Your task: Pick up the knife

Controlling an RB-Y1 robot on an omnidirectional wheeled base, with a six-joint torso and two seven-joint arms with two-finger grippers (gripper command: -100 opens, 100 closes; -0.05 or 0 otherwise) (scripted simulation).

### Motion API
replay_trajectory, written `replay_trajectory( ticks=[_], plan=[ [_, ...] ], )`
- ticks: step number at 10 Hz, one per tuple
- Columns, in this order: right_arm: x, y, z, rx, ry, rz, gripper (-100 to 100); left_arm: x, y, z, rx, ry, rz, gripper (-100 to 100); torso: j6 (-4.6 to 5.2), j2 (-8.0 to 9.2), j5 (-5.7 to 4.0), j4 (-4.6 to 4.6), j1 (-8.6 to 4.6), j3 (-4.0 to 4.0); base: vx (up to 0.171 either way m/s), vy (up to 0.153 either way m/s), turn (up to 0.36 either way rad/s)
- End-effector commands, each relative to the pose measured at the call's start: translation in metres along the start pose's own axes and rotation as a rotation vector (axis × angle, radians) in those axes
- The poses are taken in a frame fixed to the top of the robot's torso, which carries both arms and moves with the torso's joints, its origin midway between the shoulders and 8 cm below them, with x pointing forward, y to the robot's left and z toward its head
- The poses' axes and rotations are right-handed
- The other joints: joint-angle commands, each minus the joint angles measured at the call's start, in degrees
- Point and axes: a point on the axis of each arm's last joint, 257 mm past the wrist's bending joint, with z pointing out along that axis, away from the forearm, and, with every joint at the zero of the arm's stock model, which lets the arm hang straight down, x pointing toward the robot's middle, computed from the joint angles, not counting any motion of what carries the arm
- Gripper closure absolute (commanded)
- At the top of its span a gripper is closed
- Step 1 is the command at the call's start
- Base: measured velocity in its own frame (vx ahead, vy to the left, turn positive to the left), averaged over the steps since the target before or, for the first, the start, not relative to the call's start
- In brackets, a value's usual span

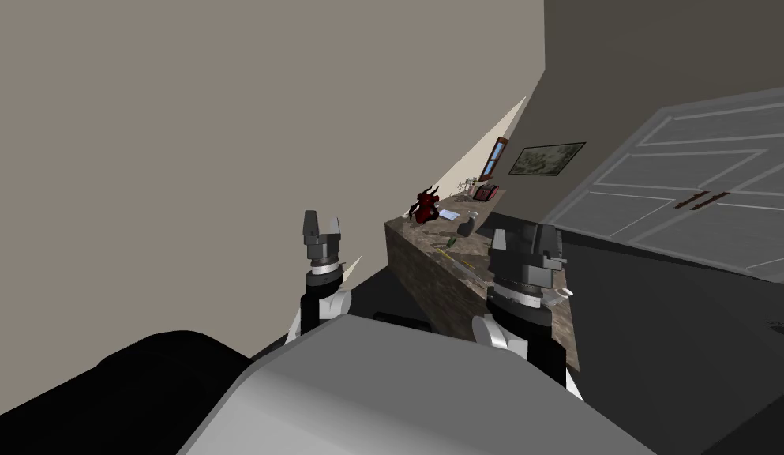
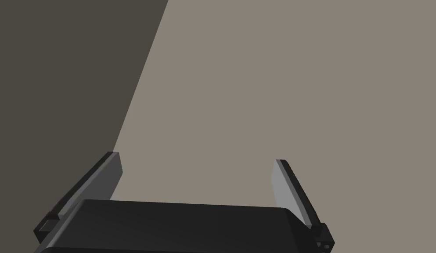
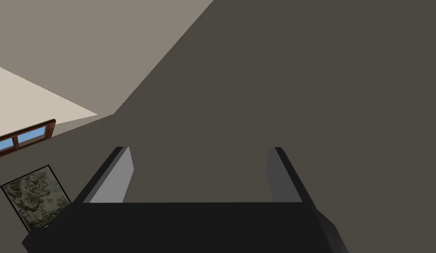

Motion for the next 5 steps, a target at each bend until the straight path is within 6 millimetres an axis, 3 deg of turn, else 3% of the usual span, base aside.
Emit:
replay_trajectory(
  ticks=[1, 5],
  plan=[
    [0.003, -0.006, -0.004, 0.02, 0.036, -0.024, -100, 0.0, 0.0, 0.0, 0.0, 0.0, 0.0, 0, 0.0, 0.0, 0.0, 0.0, 0.0, 0.0, 0.017, 0.004, 0.024],
    [0.009, -0.028, -0.018, 0.091, 0.134, -0.107, -100, 0.0, 0.0, 0.0, 0.0, 0.0, 0.0, 0, -0.01, -0.21, -0.01, -0.05, -0.03, -0.12, 0.048, 0.0, 0.039]
  ],
)
